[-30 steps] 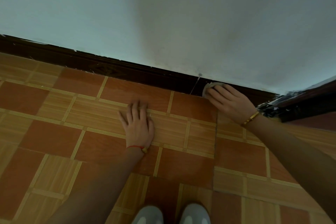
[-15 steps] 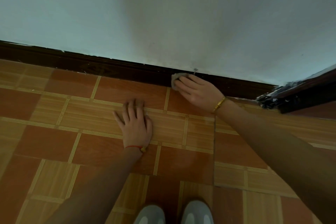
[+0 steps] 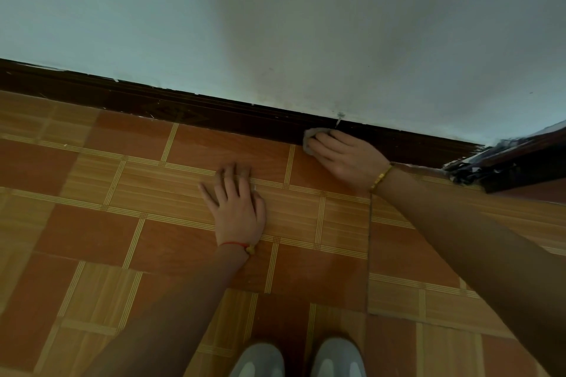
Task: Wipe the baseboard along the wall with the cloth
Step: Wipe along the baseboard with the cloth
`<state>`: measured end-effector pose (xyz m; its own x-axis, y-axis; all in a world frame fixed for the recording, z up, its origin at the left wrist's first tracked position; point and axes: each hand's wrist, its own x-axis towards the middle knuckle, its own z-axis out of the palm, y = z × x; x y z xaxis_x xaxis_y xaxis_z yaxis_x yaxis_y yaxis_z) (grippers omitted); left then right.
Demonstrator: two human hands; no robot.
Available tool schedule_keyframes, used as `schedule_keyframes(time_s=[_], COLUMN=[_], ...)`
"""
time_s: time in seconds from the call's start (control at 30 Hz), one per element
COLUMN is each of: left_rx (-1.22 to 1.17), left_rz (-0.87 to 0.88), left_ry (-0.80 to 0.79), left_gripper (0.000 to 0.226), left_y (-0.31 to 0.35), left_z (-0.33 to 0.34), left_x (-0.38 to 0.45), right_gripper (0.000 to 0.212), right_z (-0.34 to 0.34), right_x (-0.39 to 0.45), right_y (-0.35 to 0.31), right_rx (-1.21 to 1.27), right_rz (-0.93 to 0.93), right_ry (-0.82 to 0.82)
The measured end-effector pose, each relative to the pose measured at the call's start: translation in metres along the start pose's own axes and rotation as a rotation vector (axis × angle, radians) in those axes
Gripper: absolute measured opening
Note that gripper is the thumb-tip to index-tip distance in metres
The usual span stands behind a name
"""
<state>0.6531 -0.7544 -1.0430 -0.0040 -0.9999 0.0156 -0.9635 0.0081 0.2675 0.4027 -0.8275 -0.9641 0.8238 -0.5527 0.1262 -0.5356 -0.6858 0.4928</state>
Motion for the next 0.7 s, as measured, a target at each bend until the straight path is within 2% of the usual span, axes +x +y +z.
schedule_keyframes(time_s=[0.1, 0.27, 0.43, 0.7], left_rx=[0.011, 0.008, -0.002, -0.053], left_rz=[-0.002, 0.001, 0.010, 0.098], left_ry=[-0.005, -0.006, 0.013, -0.019], left_gripper=[0.056, 0.055, 0.054, 0.055], left_y=[-0.001, -0.002, 0.000, 0.013], left_z=[0.000, 0.000, 0.000, -0.005], left_x=[0.000, 0.000, -0.001, 0.001], right_gripper=[0.037, 0.031, 0.037, 0.042], right_z=[-0.001, 0.003, -0.005, -0.015], right_x=[0.055, 0.085, 0.044, -0.079], right_y=[-0.013, -0.024, -0.012, 0.025], right_rx=[0.012, 0.021, 0.024, -0.081], right_rz=[0.017, 0.015, 0.034, 0.083], right_ry=[0.093, 0.082, 0.015, -0.141])
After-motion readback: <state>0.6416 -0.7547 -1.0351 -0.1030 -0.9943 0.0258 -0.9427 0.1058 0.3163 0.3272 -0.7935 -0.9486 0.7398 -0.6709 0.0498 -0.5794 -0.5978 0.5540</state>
